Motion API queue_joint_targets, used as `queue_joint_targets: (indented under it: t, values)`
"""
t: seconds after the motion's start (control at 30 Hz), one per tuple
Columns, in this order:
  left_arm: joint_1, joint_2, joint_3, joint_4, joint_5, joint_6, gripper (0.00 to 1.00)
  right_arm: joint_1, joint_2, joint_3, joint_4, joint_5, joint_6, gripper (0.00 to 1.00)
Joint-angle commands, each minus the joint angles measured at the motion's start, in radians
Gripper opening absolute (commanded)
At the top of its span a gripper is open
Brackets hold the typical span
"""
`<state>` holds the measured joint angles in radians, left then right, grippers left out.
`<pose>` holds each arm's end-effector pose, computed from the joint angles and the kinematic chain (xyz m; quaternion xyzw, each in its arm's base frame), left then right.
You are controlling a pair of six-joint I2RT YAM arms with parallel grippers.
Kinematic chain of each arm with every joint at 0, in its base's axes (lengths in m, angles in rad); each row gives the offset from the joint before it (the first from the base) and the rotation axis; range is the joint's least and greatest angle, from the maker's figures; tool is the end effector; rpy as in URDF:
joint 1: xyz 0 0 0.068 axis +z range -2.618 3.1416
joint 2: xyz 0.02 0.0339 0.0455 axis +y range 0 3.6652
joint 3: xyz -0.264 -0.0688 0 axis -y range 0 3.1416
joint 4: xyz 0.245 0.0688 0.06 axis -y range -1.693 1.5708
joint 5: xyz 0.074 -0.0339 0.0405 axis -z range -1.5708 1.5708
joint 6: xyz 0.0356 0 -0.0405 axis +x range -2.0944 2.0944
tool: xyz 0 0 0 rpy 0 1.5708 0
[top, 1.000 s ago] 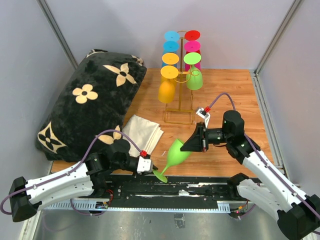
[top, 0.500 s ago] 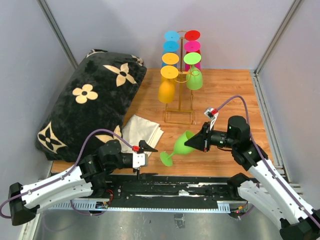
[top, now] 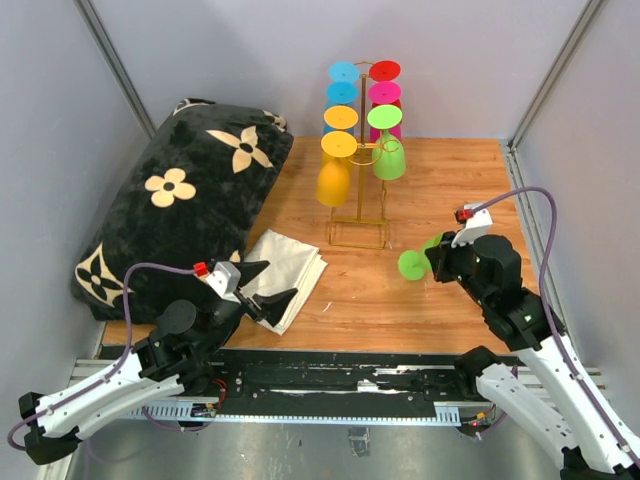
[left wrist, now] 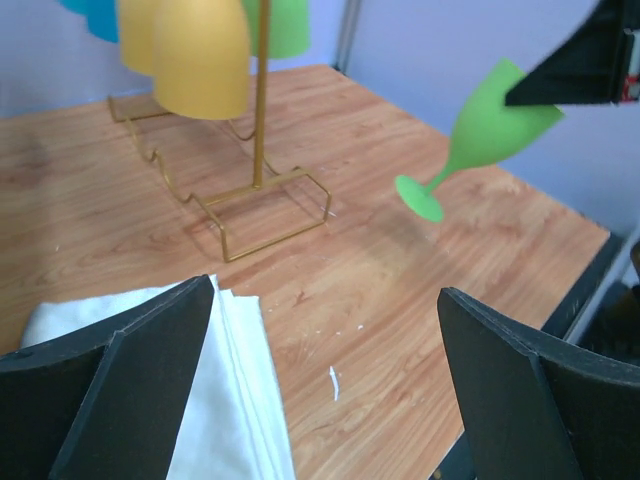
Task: Take the wine glass off the wine glass rack
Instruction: Place the wine glass at the center of the board.
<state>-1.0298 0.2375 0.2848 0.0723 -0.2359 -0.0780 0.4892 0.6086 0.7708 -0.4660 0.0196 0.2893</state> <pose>0.0654 -0.0927 0.2601 0.2236 0.6261 -0.3244 0.6729 0.1240 0.0652 0.3304 -0.0746 0.8025 0.2173 0.5507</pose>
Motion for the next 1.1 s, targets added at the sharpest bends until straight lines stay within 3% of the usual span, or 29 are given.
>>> queue_joint_targets:
  t: [0.0,0.23,0.33,0.53,0.7,1.07]
  values:
    - [0.002,-0.007,0.021,-0.037,-0.222,-0.218,1.00,0.013,0.039,0.080,-0.048,0.350,-0.078,0.01]
    - [0.000,0.148,0.194,-0.260,-0.171,-0.354,1.00,-0.017,0.181,0.191,-0.030,0.486,-0.175,0.01]
    - [0.001,0.196,0.218,-0.257,-0.111,-0.396,1.00,-0.089,0.263,0.232,-0.012,0.419,-0.174,0.01]
    - [0.002,0.244,0.233,-0.249,-0.060,-0.491,1.00,-0.304,0.421,0.329,-0.004,0.105,-0.102,0.01]
    - [0.001,0.239,0.254,-0.285,-0.040,-0.588,1.00,-0.340,0.568,0.432,-0.014,0.137,-0.134,0.01]
    - [0.001,0.280,0.350,-0.313,-0.279,-0.676,1.00,-0.351,0.735,0.581,-0.020,0.172,-0.126,0.01]
